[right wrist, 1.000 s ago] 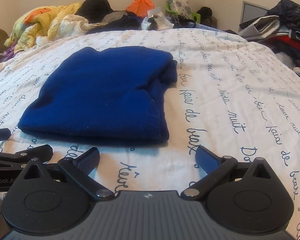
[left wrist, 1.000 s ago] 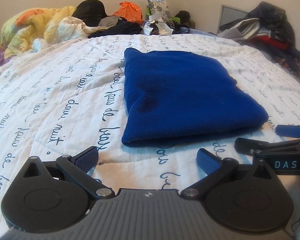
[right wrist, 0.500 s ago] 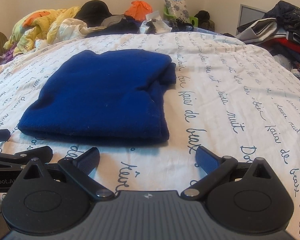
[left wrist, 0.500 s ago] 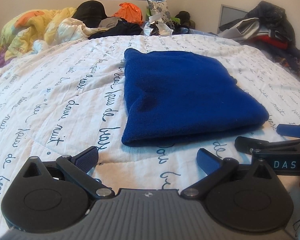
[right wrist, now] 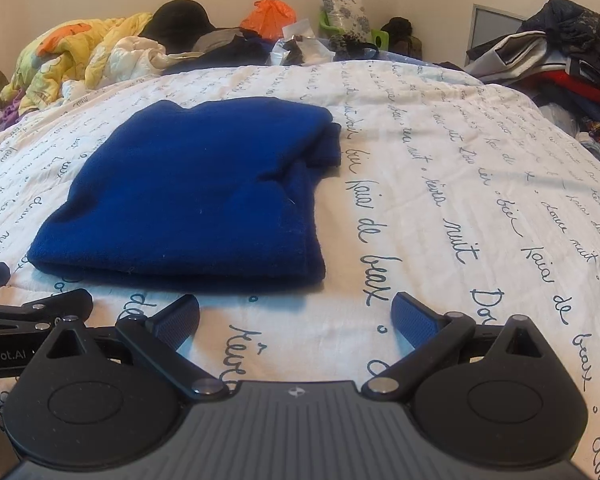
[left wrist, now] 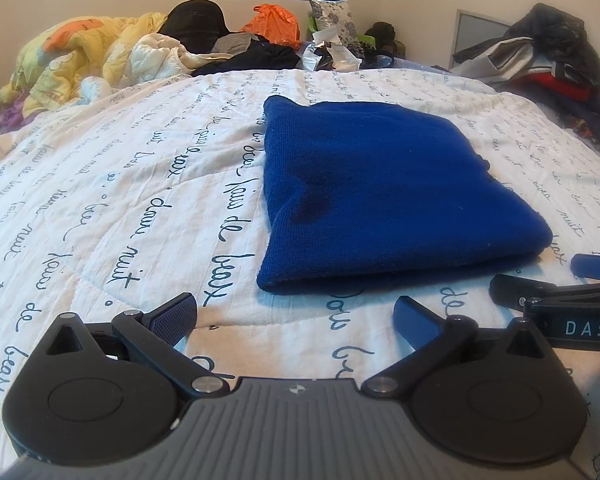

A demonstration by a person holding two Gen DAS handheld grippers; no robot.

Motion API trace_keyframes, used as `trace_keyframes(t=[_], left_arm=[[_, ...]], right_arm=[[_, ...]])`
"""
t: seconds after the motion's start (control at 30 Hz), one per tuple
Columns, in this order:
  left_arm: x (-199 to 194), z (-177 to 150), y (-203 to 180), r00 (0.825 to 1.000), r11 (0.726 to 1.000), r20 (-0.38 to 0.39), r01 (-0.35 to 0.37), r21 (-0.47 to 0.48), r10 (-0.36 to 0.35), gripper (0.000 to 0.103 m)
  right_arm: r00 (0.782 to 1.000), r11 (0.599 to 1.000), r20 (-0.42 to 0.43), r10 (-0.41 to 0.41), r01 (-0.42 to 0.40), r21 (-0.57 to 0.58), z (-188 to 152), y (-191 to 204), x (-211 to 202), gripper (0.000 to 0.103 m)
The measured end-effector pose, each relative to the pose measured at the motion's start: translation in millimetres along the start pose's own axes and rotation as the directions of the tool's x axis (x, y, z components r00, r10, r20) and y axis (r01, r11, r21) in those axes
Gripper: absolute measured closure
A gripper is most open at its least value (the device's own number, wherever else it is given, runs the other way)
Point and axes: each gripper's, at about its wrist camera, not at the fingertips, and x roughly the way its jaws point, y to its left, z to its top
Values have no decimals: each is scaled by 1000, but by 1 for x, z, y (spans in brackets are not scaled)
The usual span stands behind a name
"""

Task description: Fold small clothes

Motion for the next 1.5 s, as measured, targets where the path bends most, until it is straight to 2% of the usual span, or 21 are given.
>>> trace_keyframes(t=[0.53, 0.87, 0.93, 1.03, 1.23, 1.5], left_arm=[[-1, 1, 1, 1000, 1000, -1, 10, -2, -10, 0], [-1, 2, 11, 999, 998, 7, 52, -37, -51, 0], [-1, 3, 10, 999, 998, 3, 45, -36, -45, 0], [2, 4, 2, 1000, 1000, -22, 10, 17, -10, 0], [3, 9, 2, 998, 1000, -63, -2, 1, 2, 0], [1, 8, 3, 998, 1000, -66, -1, -4, 0, 0]], right_arm=[[1000, 1000, 2, 0, 0, 0, 0, -1, 0, 0], [1000, 1000, 2, 0, 0, 0, 0, -1, 0, 0], [1000, 1000, 2, 1, -1, 0, 0, -1, 0, 0], [1000, 1000, 2, 0, 0, 1, -1, -1, 0, 0], [1000, 1000, 2, 0, 0, 1, -1, -1, 0, 0], [1000, 1000, 3, 0, 0, 1, -1, 0, 0, 0]])
